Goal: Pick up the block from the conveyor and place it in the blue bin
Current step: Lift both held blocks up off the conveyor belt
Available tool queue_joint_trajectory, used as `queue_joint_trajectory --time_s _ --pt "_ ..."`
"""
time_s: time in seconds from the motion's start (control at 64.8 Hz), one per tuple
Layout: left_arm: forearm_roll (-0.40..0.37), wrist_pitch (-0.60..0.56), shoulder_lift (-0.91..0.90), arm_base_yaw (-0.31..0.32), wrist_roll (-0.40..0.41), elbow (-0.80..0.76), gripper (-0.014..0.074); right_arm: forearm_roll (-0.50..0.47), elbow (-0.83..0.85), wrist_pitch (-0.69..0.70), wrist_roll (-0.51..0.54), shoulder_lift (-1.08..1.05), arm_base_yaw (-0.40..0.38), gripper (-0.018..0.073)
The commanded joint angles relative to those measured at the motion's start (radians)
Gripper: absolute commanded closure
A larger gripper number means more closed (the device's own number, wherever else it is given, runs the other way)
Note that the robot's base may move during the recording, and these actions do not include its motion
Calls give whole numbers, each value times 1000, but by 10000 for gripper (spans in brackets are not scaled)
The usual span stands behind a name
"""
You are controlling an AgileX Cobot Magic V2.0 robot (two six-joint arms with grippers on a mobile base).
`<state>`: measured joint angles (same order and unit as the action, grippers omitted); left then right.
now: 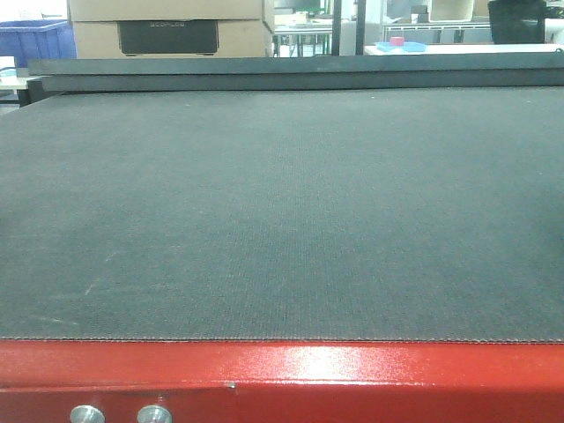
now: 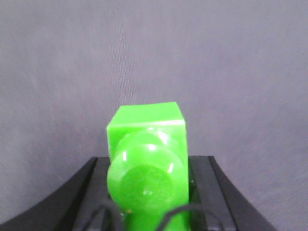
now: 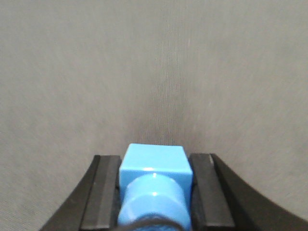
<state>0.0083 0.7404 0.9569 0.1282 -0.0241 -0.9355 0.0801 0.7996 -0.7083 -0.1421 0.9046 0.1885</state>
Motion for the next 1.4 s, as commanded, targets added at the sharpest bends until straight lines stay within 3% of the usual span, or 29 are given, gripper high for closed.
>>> queue_joint_trajectory --time_s 0.0,0.216,0.447,1.388 --pt "-8 -2 -69 7 11 -7 707 3 14 11 5 -76 -5 712" --pt "-8 122 -113 7 11 -70 707 -2 149 -124 56 -121 22 712" --pt "3 144 -113 7 51 -161 707 -4 304 -185 56 -121 83 712" --pt "5 125 -113 7 51 -161 707 -4 311 -179 56 -121 83 712"
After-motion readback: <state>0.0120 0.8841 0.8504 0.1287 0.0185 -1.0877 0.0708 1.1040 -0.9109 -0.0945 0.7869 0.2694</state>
